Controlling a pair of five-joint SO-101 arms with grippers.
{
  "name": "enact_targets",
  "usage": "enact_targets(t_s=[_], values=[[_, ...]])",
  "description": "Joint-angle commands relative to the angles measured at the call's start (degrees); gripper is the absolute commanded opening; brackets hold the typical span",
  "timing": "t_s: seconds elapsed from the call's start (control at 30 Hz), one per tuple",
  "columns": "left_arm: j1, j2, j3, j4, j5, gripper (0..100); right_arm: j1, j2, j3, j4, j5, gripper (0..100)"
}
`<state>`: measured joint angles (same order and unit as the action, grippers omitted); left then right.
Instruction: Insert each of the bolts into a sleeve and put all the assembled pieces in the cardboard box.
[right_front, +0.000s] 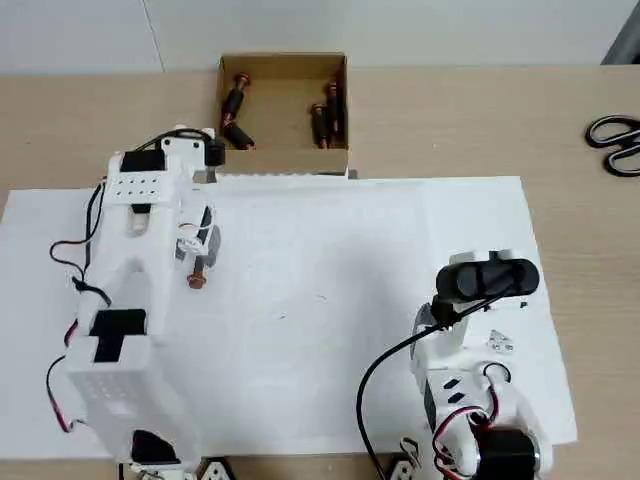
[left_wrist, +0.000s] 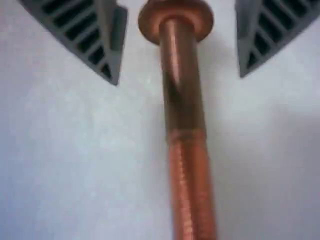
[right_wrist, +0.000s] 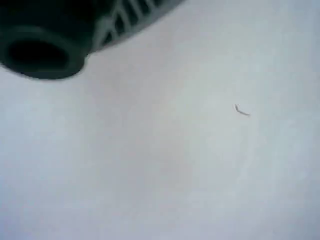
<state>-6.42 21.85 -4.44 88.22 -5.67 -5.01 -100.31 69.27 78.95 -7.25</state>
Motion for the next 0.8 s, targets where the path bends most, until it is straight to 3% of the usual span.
enact_targets(t_s=[0.0, 0.3, 0.43, 0.57, 0.67, 0.77], values=[[0.26, 2.29, -2.51, -0.79, 0.35, 15, 0.66, -0.48, -0.62, 0.13, -0.88, 0.4], [0.70, 7.38, -2.68, -1.93, 0.35, 3, 0.66, -0.48, -0.62, 0.13, -0.88, 0.4], [1.49, 7.38, -7.96, 3.96, 0.44, 1, 0.66, -0.48, -0.62, 0.04, -0.88, 0.4], [1.41, 7.38, -17.10, 12.22, 8.79, 1, 0.66, -0.48, -0.53, -0.04, -0.88, 0.4], [1.32, 6.95, -19.21, 12.31, 14.15, 1, 0.66, -0.48, -0.53, -0.13, -0.88, 0.4], [0.62, 2.64, -18.77, 12.31, 14.77, 1, 0.66, -0.48, -0.53, -0.13, -0.88, 0.4]])
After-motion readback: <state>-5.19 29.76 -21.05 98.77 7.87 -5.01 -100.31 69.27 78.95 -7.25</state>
